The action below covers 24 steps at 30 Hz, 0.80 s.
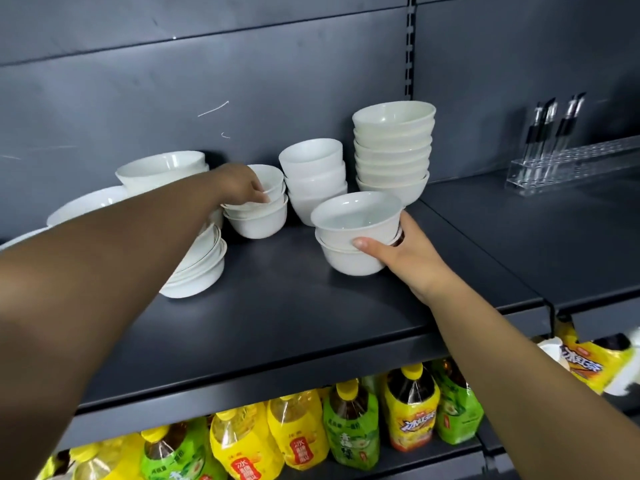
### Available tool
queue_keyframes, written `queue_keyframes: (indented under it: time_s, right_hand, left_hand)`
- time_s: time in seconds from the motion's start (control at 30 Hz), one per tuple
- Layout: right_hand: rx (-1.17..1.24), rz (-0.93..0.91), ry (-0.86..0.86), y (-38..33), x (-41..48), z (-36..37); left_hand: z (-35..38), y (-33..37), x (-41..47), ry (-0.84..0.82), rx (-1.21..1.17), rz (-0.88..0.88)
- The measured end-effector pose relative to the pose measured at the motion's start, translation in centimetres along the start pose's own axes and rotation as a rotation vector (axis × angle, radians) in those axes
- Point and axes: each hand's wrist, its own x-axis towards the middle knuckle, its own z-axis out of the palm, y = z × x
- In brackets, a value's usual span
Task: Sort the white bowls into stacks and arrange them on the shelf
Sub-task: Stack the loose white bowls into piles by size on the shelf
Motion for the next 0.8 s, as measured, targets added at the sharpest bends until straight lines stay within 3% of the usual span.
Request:
queue_keyframes:
  time_s: [0.33, 0.6, 0.8]
  right_hand:
    - [0.024, 0.008, -0.001, -0.3, -0.1, 0.1]
    - [0.014, 0.01, 0.016, -0.3, -0.2, 0.1]
    - [-0.002, 0.009, 0.027, -0.2, 0.0, 0.2]
  left_hand:
    - [-3.5, -2.8, 0.4, 0.047, -0.391, 0.015]
    - [-3.1, -3.0, 1.1, 0.135, -0.355, 0.063]
    - [-1.5, -2.8, 1.4, 0.045, -0.24, 0.089]
